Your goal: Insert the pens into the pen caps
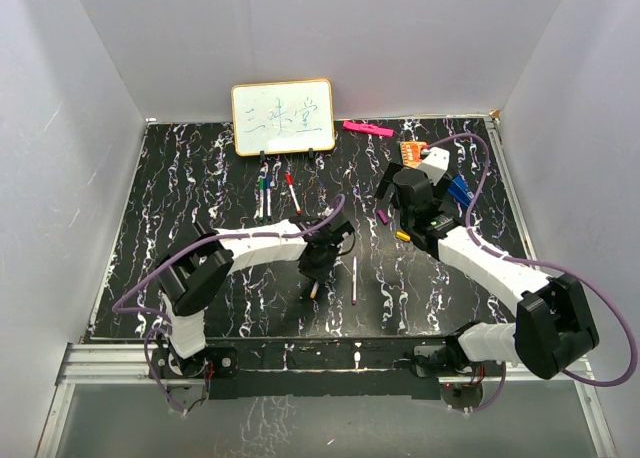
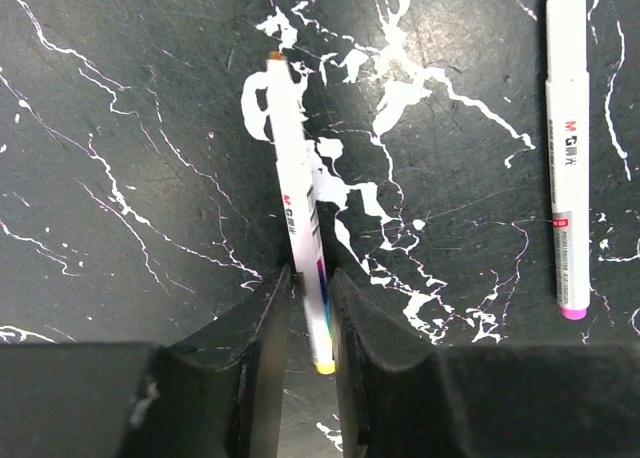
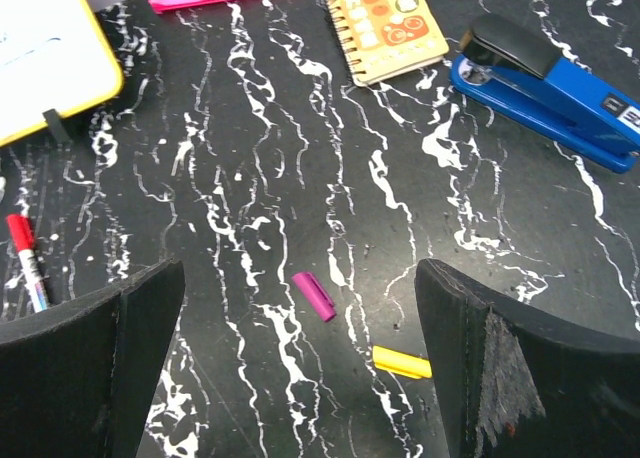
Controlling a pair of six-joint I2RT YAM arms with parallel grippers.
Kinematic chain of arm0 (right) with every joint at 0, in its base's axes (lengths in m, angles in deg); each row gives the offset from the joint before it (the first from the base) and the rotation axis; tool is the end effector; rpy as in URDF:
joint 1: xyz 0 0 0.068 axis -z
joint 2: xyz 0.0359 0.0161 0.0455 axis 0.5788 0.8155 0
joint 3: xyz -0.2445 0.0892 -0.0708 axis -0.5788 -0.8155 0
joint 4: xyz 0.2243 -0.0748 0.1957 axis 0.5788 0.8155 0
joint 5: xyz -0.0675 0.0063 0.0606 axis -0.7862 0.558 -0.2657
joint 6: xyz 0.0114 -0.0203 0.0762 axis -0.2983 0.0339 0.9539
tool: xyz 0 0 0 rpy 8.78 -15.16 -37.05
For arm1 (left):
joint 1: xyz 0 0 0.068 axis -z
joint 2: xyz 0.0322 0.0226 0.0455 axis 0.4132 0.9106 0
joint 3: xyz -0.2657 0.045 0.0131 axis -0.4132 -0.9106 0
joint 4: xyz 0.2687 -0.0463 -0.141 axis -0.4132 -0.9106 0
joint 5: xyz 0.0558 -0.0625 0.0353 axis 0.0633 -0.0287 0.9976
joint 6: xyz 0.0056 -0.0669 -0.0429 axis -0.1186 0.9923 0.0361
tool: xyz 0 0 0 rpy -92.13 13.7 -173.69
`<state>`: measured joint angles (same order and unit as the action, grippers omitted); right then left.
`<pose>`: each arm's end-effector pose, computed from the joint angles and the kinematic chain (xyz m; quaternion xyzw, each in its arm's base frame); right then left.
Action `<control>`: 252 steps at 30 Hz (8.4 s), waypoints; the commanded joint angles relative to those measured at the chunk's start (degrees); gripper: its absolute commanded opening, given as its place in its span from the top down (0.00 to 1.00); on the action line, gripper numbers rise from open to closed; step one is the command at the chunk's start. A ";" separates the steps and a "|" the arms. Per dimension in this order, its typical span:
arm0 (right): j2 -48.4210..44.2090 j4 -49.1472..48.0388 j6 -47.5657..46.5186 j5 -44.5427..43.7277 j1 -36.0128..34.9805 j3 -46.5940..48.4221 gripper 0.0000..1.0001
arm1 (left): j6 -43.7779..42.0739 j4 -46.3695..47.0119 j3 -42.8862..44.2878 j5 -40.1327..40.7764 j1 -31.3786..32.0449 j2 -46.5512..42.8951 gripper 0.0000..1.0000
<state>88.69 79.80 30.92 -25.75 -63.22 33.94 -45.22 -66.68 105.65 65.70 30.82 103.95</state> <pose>0.3257 0.1286 0.2273 0.1587 0.8225 0.0096 0.5461 0.2433 -0.3356 0.0975 0.2230 0.9558 -0.0757 0.1762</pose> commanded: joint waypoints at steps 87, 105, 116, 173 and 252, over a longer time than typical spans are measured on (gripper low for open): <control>25.93 25.04 -22.28 34.71 13.36 12.31 0.54 | -6.29 4.11 -14.91 -6.37 -10.44 -3.20 1.00; 22.89 29.10 -19.85 36.63 13.11 10.08 0.81 | -7.35 4.19 -14.15 -6.60 -10.67 -3.22 1.00; 28.01 30.12 -18.25 30.84 11.02 10.66 0.72 | -7.36 3.97 -14.27 -6.13 -10.77 -3.83 1.00; -1.49 -9.36 -3.44 37.96 6.00 6.74 1.00 | -8.84 40.54 -27.08 -10.98 -10.49 -36.22 1.00; -9.30 -44.88 -0.71 44.28 -9.05 -13.47 1.00 | 7.10 80.64 -41.13 -24.46 -9.52 -38.34 1.00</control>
<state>80.71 35.98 31.34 17.77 -72.01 18.79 -37.33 12.68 62.44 42.53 21.11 65.37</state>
